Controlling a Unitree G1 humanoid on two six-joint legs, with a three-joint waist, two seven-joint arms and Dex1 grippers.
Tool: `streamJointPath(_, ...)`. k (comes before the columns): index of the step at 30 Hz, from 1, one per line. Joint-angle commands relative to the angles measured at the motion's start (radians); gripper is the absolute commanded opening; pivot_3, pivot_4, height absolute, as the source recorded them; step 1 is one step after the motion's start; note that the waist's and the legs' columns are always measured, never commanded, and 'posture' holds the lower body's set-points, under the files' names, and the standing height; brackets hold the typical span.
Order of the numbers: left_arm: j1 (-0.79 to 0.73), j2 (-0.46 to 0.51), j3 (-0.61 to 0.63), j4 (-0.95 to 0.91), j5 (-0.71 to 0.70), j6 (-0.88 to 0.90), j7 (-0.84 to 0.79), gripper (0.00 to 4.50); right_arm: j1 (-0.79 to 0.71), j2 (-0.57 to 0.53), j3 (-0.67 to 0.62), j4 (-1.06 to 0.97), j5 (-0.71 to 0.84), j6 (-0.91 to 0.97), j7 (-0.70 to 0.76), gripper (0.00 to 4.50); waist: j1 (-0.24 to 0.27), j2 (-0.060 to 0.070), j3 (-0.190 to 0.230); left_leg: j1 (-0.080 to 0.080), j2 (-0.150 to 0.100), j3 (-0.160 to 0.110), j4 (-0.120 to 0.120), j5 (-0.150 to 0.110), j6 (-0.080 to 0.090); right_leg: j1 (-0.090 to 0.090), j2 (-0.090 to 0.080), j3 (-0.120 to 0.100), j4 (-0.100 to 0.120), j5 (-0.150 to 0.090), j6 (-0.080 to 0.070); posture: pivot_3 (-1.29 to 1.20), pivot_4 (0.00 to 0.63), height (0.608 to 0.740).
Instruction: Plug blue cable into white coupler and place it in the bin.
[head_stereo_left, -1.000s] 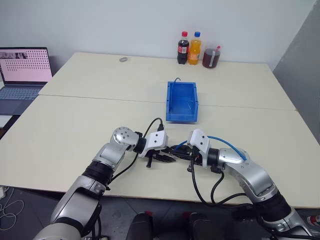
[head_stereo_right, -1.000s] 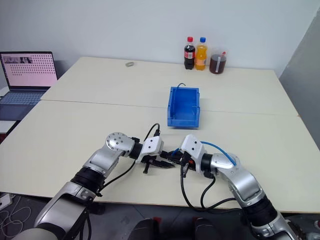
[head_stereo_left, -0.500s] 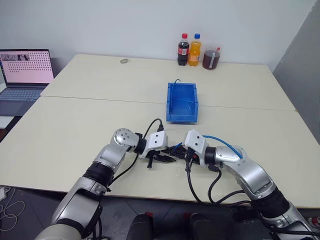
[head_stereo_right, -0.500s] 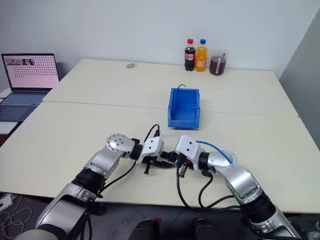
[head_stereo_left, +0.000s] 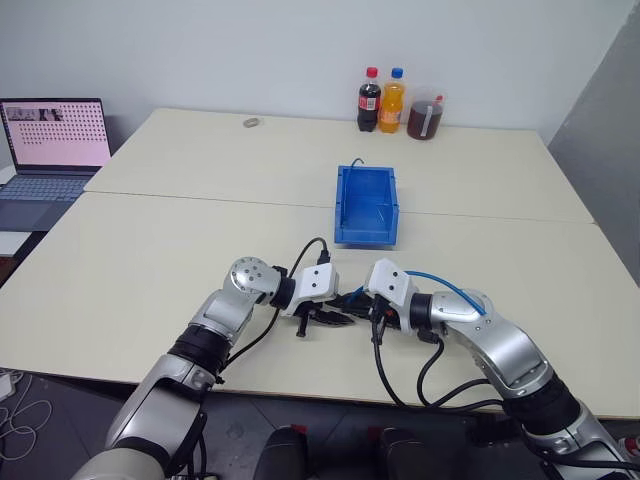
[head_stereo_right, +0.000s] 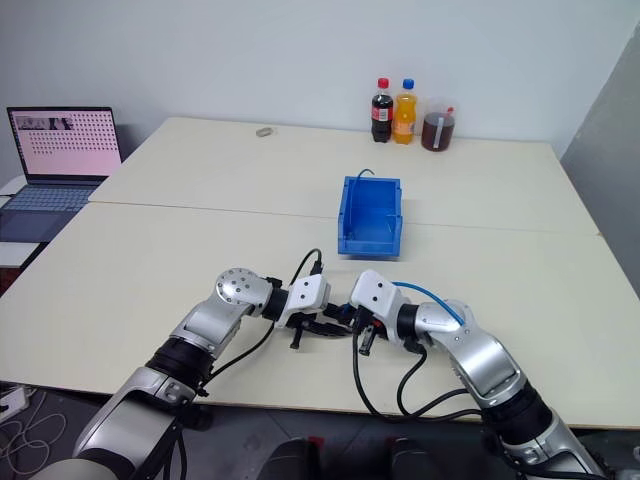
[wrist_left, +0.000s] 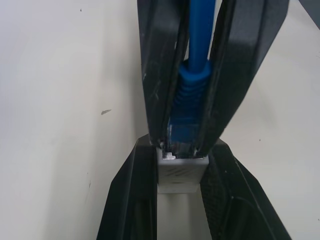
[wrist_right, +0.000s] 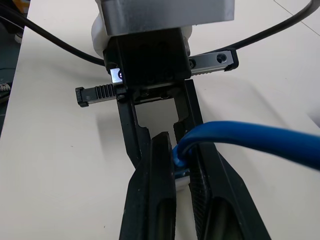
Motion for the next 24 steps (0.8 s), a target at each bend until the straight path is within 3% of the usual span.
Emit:
streamJointPath(1,0.009,-0.011,-0.009,0.006,0.025,0.010,0.023,0.81,0.007,0.006,0.054,0.060,-0.011,0.047,0.025,0.11,-0.001,0.000,0.000,0.000,0.000,0.000,0.000,0.000,0.000,0.000,0.000,0.000,0.000,0.000,0.000,0.00,0.150,0.740)
streamJointPath(13,0.022,-0.018,-0.009,-0.004,0.027,0.012,0.027,0.81,-0.034,0.014,0.146,0.199,-0.043,0.060,0.121,0.11,-0.008,-0.001,-0.011,0.010,0.001,0.001,-0.002,0.000,0.000,0.006,0.000,0.001,0.000,-0.002,-0.002,0.00,0.150,0.740)
streamJointPath(22,0.034,-0.022,0.005,0.002,0.032,0.001,0.056,0.81,-0.033,0.007,0.083,0.147,-0.064,0.008,0.099,0.11,-0.007,-0.001,-0.014,0.010,0.001,0.001,-0.003,0.000,0.000,0.006,0.000,0.001,0.000,-0.004,-0.006,0.00,0.150,0.740)
streamJointPath(24,0.034,-0.013,0.004,0.014,0.036,0.002,0.047,1.51,-0.028,0.001,0.061,0.108,-0.054,0.012,0.095,0.11,-0.006,-0.001,-0.014,0.010,0.001,0.001,-0.002,0.000,0.000,0.006,0.000,0.001,0.000,-0.004,-0.006,0.00,0.150,0.740)
